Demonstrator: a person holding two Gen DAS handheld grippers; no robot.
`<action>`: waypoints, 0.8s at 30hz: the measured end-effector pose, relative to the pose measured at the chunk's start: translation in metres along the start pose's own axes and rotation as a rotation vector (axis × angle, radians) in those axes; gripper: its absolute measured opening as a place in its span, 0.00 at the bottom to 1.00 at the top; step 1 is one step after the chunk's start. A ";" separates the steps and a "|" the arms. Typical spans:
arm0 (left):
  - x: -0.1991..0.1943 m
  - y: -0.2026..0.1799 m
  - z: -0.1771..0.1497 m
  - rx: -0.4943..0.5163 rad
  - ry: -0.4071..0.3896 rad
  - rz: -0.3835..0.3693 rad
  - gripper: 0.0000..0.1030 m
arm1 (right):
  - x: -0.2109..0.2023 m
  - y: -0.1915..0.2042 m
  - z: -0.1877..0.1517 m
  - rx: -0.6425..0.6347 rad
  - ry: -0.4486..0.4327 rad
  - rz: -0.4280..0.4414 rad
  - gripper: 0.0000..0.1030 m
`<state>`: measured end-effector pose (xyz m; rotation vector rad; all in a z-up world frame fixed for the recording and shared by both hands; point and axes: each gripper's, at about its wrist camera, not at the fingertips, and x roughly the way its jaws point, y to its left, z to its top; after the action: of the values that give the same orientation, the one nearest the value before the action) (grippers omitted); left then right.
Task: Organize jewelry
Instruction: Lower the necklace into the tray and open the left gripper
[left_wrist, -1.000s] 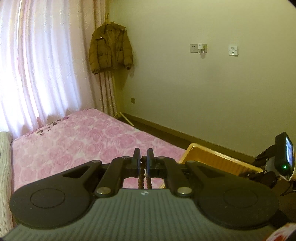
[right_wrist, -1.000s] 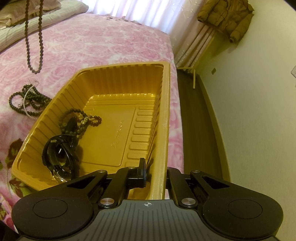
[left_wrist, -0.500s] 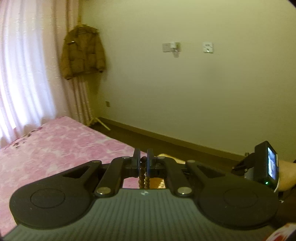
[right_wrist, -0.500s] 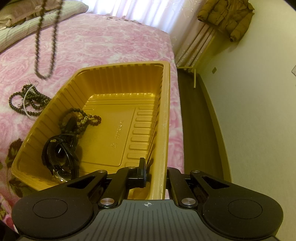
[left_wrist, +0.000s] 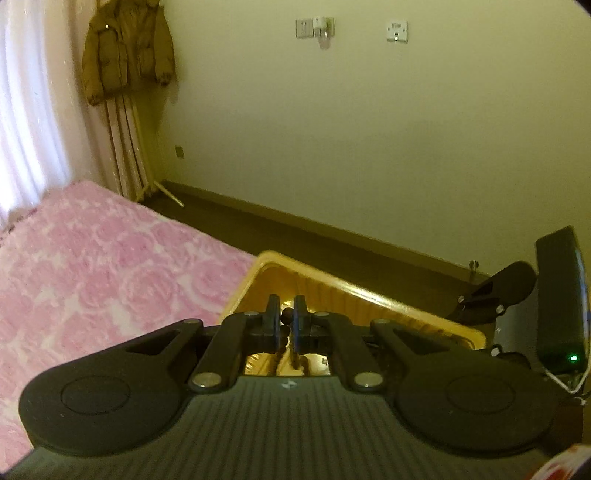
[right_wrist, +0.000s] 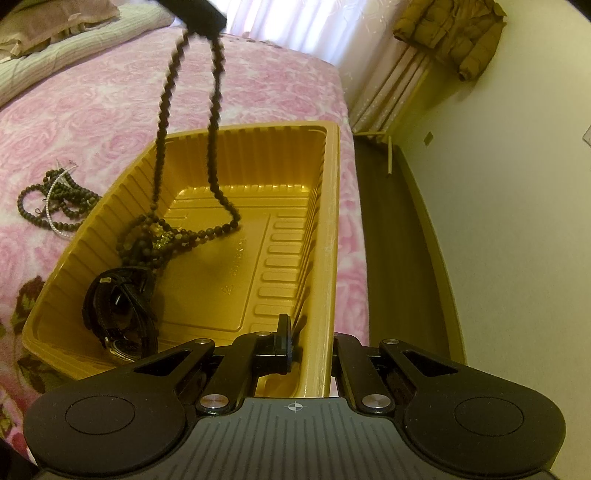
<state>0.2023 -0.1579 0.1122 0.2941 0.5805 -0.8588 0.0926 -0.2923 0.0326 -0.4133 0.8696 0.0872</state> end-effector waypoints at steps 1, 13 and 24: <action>0.005 0.000 -0.002 -0.007 0.008 -0.005 0.05 | 0.000 0.000 0.000 0.000 0.000 0.000 0.05; 0.027 0.012 -0.003 -0.083 0.043 -0.017 0.05 | 0.001 0.000 0.000 0.001 0.001 -0.001 0.05; 0.045 0.016 -0.006 -0.118 0.076 -0.027 0.13 | 0.001 0.000 -0.001 0.004 0.000 0.000 0.05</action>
<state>0.2353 -0.1731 0.0813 0.2128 0.7045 -0.8388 0.0928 -0.2924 0.0310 -0.4094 0.8701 0.0856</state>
